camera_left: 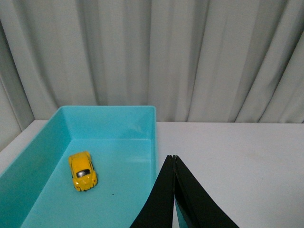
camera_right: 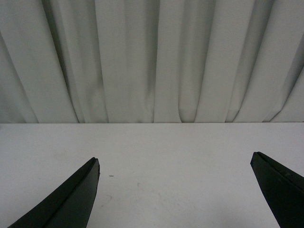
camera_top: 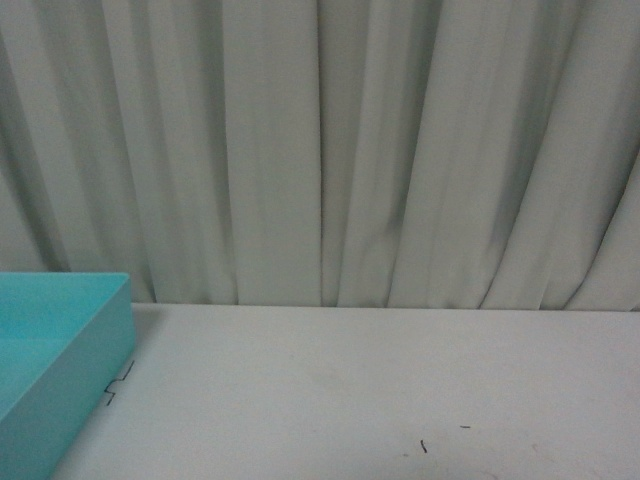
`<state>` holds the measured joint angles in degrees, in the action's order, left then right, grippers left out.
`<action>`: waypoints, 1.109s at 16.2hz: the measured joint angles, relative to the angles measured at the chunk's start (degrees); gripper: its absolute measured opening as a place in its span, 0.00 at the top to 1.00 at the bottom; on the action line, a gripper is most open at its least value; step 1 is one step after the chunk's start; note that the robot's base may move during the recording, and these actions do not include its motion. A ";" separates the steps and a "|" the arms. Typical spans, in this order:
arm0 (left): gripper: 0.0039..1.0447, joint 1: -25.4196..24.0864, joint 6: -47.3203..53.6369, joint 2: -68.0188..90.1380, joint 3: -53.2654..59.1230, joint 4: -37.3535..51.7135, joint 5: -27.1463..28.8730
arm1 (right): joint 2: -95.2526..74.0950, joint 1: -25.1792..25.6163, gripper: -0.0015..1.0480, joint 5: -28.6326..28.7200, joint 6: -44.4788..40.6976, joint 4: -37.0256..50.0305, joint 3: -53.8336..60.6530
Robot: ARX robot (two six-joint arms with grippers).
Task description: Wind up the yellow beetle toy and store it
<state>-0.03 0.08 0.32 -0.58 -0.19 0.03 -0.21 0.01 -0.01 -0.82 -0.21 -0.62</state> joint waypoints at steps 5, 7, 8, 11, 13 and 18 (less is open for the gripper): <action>0.43 0.00 -0.02 0.00 0.00 -0.02 0.00 | 0.00 0.00 0.06 0.00 0.00 0.02 0.00; 0.21 0.00 -0.02 0.00 0.00 -0.02 0.00 | 0.00 0.00 0.06 0.00 0.00 0.00 0.00; 0.09 0.00 -0.02 0.00 0.00 -0.02 0.00 | 0.00 0.00 0.06 0.00 0.00 0.00 0.00; 0.06 0.00 0.02 0.00 0.00 -0.02 0.00 | 0.00 0.00 0.06 0.00 0.00 0.00 0.00; 0.07 0.00 0.00 0.00 0.00 0.00 0.00 | 0.02 0.00 0.06 0.00 0.00 0.02 0.00; 0.06 0.00 0.00 0.00 0.00 -0.07 0.00 | 0.00 0.00 0.06 0.00 -0.02 0.00 0.00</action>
<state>-0.03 0.08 0.32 -0.58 -0.25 0.03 -0.21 0.01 -0.01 -0.84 -0.21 -0.62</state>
